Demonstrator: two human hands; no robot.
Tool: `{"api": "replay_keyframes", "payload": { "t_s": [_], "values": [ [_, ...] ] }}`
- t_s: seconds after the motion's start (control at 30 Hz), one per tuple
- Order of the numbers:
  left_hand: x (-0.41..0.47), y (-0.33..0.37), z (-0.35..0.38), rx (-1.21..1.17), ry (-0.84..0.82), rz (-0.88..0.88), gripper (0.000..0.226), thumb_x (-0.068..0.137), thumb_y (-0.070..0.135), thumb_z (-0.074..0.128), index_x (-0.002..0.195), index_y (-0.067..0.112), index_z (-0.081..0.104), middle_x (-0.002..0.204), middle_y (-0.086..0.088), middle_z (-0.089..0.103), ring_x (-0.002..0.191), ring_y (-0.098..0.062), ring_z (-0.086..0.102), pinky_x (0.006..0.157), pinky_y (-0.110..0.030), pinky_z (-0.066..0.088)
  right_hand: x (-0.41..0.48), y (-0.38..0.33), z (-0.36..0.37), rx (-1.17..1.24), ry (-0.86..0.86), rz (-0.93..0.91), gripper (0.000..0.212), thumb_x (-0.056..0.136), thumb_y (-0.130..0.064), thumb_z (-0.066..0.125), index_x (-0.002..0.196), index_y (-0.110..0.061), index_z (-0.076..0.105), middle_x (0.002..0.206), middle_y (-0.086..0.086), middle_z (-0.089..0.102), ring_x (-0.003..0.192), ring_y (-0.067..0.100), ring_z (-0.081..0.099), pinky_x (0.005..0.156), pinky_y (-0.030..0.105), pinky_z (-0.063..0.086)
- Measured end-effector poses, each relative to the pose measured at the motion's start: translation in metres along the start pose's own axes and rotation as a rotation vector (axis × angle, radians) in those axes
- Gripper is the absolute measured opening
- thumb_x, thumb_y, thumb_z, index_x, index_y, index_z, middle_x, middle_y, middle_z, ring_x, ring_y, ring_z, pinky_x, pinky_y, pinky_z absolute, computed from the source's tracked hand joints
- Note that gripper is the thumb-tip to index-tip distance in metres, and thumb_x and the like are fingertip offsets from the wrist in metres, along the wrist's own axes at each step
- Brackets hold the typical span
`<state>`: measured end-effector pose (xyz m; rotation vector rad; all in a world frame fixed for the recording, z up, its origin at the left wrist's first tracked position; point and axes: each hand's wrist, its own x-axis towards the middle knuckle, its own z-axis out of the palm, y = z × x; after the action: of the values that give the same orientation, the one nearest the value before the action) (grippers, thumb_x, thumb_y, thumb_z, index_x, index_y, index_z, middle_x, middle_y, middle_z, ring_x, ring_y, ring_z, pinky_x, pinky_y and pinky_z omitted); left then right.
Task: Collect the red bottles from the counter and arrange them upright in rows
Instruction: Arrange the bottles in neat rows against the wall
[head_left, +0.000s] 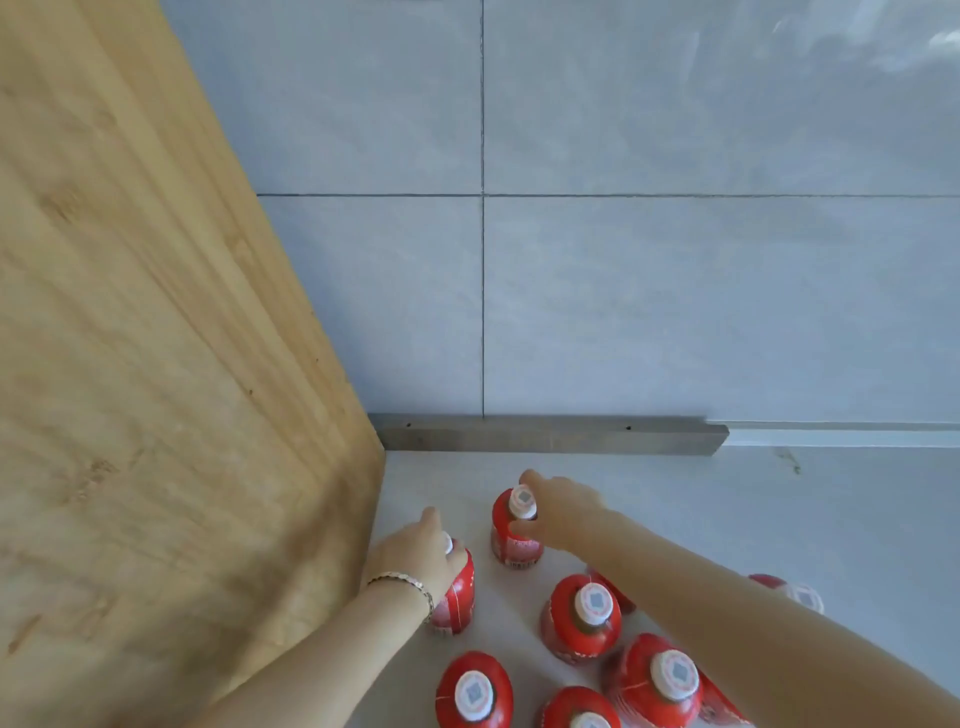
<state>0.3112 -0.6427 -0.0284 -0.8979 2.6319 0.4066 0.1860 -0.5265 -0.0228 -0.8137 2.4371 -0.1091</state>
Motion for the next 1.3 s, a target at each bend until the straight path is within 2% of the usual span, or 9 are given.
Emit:
{"api": "replay_keyframes", "payload": {
  "t_s": [0.2,0.33,0.53,0.73,0.93,1.07,1.13,1.2,1.3],
  "values": [
    [0.062,0.003,-0.032,-0.083,0.169,-0.007,0.035,0.095,0.036,0.043,0.112,0.006,0.046,0.109,-0.013,0.065,0.101,-0.034,0.062,0.073,-0.033,0.046,0.017,0.007,0.007,0.217,-0.055,0.039,0.063,0.076,-0.044,0.072,0.124,-0.021,0.038,0.119,0.011,0.061,0.106,0.028,0.060,0.090,0.039,0.050],
    [0.099,0.001,-0.038,-0.183,0.192,-0.043,0.025,0.093,0.032,0.049,0.093,0.009,0.040,0.106,-0.014,0.061,0.088,-0.032,0.057,0.067,-0.031,0.038,0.015,0.012,0.017,0.214,-0.020,0.044,0.070,0.072,-0.054,0.068,0.131,-0.034,0.037,0.125,0.005,0.047,0.111,0.028,0.058,0.096,0.039,0.049],
    [0.099,0.002,-0.016,-0.141,0.320,-0.111,0.060,0.081,0.043,0.066,0.123,0.006,0.044,0.121,-0.017,0.050,0.109,-0.034,0.051,0.089,-0.037,0.045,0.022,0.010,0.022,0.283,0.034,0.021,0.068,0.065,-0.048,0.076,0.124,-0.035,0.045,0.116,0.001,0.057,0.105,0.020,0.059,0.090,0.033,0.051],
    [0.108,-0.003,-0.001,-0.565,0.290,-0.153,0.064,0.073,0.028,0.079,0.123,0.009,0.043,0.125,-0.014,0.055,0.115,-0.032,0.054,0.094,-0.038,0.049,0.063,-0.013,0.009,0.497,0.255,0.115,0.047,0.063,-0.043,0.074,0.105,-0.028,0.059,0.104,0.001,0.067,0.094,0.021,0.065,0.075,0.029,0.053],
    [0.116,-0.013,-0.003,-0.635,0.282,-0.096,0.062,0.071,0.021,0.080,0.120,0.009,0.046,0.127,-0.012,0.056,0.117,-0.029,0.055,0.098,-0.036,0.046,0.093,-0.038,0.005,0.597,0.254,0.060,0.058,0.065,-0.044,0.075,0.116,-0.026,0.055,0.114,0.002,0.063,0.107,0.023,0.062,0.088,0.036,0.053],
    [0.115,-0.012,-0.006,-0.567,0.286,-0.080,0.072,0.074,0.018,0.078,0.133,0.010,0.038,0.135,-0.014,0.050,0.123,-0.031,0.050,0.102,-0.040,0.043,0.069,-0.012,-0.001,0.678,0.060,-0.032,0.069,0.077,-0.030,0.073,0.137,-0.018,0.040,0.122,-0.001,0.058,0.107,0.020,0.062,0.087,0.029,0.050],
    [0.107,-0.007,-0.009,-0.298,0.435,0.022,0.076,0.072,0.014,0.079,0.136,0.005,0.039,0.132,-0.022,0.049,0.121,-0.037,0.051,0.100,-0.042,0.044,0.046,0.013,-0.015,0.596,0.062,-0.061,0.058,0.082,-0.021,0.069,0.134,-0.015,0.046,0.119,0.002,0.062,0.091,0.016,0.063,0.084,0.030,0.052],
    [0.102,0.001,-0.006,-0.043,0.600,0.217,0.069,0.059,0.007,0.083,0.123,0.001,0.055,0.118,-0.027,0.059,0.108,-0.044,0.059,0.092,-0.047,0.050,0.018,0.039,-0.033,0.357,0.109,-0.087,0.038,0.085,-0.029,0.065,0.121,-0.020,0.057,0.101,-0.006,0.063,0.082,0.012,0.059,0.087,0.031,0.053],
    [0.095,0.022,-0.007,-0.029,0.587,0.409,0.063,0.060,0.006,0.082,0.118,0.001,0.059,0.119,-0.024,0.060,0.107,-0.042,0.059,0.092,-0.047,0.049,-0.030,0.067,-0.051,-0.073,-0.006,-0.057,0.045,0.081,-0.055,0.057,0.120,-0.033,0.051,0.098,-0.008,0.058,0.084,0.012,0.052,0.079,0.026,0.043]
  ]
}}
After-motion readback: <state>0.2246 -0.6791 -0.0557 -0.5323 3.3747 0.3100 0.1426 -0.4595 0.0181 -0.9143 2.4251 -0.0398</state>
